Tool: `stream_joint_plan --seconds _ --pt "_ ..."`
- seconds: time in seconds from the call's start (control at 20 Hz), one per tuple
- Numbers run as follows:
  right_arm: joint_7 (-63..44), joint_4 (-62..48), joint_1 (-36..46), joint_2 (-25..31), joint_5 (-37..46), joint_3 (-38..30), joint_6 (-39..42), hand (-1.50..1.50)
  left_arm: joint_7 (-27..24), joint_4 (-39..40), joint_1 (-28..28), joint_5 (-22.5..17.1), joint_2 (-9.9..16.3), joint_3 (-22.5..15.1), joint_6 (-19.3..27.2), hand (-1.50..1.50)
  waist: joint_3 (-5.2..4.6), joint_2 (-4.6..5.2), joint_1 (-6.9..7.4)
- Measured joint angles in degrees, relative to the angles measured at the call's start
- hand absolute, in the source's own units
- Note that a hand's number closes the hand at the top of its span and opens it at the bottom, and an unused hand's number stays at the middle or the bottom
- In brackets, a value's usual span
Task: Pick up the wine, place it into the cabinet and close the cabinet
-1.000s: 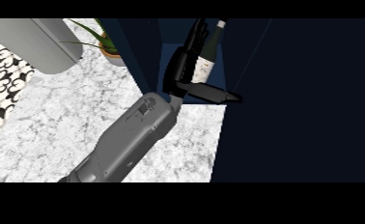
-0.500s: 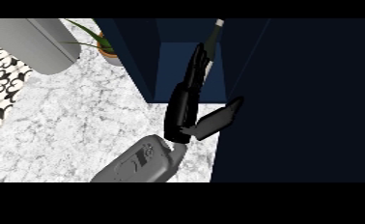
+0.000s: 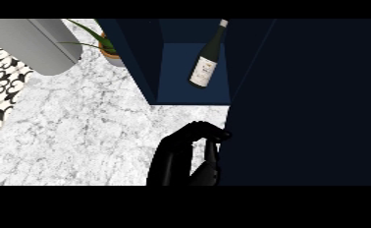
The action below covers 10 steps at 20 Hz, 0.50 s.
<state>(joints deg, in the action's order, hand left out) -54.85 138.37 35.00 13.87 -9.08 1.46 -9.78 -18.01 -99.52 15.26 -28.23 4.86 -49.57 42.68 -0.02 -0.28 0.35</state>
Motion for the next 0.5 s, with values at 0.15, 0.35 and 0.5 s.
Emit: stream_joint_plan --seconds 0.15,0.35,0.5 --pt "-0.55 0.34 0.67 0.16 0.57 0.54 -0.25 -1.50 0.42 -6.00 -4.20 0.24 4.27 -1.42 -2.31 1.50 -0.01 0.02 -0.03" --pt "-0.89 0.17 0.53 -0.17 -0.38 2.50 0.90 1.50 -0.95 -12.22 -9.89 -0.36 9.94 -1.54 -6.13 1.50 0.01 0.04 0.15" --pt "-0.75 0.06 1.65 0.29 -0.69 4.98 2.86 1.50 -1.84 -16.21 -13.55 -2.01 15.18 0.09 -9.81 1.50 0.04 0.06 0.28"
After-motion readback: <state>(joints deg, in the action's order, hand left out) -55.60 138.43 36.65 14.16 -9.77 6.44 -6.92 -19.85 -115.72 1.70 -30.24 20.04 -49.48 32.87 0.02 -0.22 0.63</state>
